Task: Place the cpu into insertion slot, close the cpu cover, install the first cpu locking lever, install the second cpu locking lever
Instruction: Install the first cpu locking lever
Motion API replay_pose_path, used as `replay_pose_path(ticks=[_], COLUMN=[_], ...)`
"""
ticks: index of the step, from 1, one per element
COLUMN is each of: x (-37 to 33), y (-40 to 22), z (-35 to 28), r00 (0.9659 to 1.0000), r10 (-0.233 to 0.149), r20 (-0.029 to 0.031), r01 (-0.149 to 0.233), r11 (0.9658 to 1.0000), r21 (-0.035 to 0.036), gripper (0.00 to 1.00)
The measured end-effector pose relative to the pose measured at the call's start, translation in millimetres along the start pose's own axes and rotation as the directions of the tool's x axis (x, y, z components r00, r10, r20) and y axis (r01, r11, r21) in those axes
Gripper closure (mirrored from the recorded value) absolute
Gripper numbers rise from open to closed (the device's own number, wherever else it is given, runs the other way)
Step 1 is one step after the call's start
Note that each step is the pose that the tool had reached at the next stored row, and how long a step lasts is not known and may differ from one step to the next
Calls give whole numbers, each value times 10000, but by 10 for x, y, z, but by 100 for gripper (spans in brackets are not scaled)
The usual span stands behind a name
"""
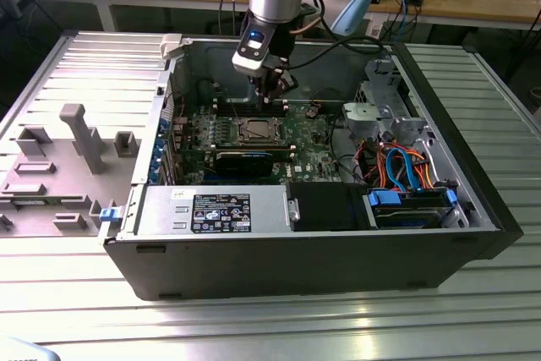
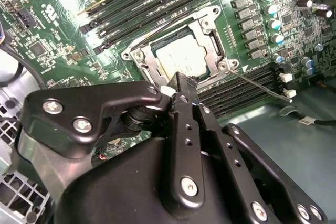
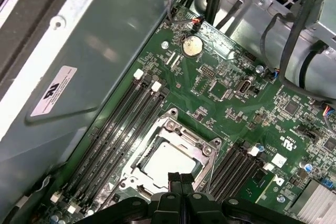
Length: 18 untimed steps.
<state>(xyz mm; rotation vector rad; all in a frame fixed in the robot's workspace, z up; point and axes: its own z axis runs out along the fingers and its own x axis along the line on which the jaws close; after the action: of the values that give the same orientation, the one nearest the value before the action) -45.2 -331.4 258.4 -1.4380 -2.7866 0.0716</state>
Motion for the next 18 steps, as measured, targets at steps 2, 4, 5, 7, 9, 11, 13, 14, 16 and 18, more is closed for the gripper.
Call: replay_pose_path(ticks=[2, 4, 5, 7, 9, 11, 13, 14, 16, 18], x=[0, 0, 0, 0, 0, 0, 0, 0, 0, 0], y=[0, 0, 0, 0, 0, 0, 0, 0, 0, 0], z=[0, 0, 0, 0, 0, 0, 0, 0, 0, 0], r00=[9999, 9997, 9995, 9990, 9983, 9973, 9954, 9936, 9900, 9868], r10=[-116, -238, -300, -450, -586, -740, -956, -1127, -1410, -1621], r20=[5, 10, 13, 19, 25, 32, 41, 49, 62, 72], r01=[116, 238, 300, 450, 586, 740, 956, 1127, 1411, 1621], r11=[9999, 9997, 9995, 9990, 9983, 9973, 9954, 9936, 9900, 9868], r21=[-2, -3, -4, -7, -9, -11, -14, -16, -19, -22], gripper=[89, 89, 89, 89, 89, 89, 89, 89, 89, 89])
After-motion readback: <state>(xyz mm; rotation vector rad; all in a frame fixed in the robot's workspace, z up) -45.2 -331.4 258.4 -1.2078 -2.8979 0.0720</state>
